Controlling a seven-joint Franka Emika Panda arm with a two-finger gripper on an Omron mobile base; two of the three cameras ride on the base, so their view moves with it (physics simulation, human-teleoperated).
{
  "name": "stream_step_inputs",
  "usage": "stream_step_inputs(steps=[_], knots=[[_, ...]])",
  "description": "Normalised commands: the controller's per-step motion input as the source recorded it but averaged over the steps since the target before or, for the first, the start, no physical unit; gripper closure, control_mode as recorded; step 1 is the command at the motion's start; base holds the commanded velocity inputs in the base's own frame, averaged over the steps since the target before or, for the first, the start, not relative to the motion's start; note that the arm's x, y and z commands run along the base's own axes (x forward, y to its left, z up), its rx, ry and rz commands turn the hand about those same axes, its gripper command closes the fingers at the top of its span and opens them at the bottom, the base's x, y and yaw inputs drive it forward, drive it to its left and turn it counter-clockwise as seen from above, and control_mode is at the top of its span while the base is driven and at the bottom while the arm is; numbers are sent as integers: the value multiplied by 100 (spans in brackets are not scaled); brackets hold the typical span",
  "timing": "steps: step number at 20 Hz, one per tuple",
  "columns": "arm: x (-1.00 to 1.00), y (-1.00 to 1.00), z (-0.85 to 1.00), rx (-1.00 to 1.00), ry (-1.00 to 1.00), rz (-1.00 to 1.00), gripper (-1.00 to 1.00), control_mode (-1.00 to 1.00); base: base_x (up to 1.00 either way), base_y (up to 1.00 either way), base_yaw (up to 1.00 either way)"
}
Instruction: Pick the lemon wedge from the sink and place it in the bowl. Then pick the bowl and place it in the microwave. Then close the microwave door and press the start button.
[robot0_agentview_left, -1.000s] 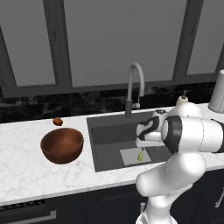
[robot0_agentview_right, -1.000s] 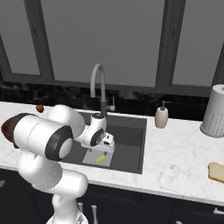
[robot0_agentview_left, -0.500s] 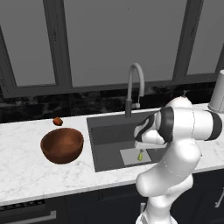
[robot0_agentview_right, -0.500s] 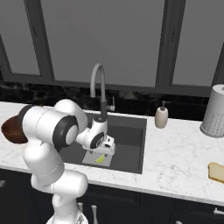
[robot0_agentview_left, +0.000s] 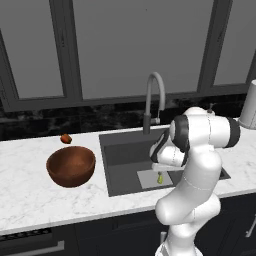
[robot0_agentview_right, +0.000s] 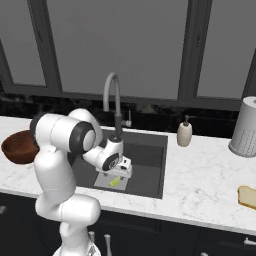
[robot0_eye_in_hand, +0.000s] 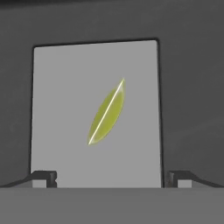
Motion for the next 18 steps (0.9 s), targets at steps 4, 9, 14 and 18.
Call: stream_step_inputs(steps=[4, 9, 14, 18], knots=[[21, 2, -26, 0, 0, 0, -100, -100, 0, 0, 0], [22, 0, -27, 0, 0, 0, -100, -100, 0, 0, 0], [21, 5, -28, 0, 0, 0, -100, -100, 0, 0, 0], [20, 6, -28, 0, 0, 0, -100, -100, 0, 0, 0]])
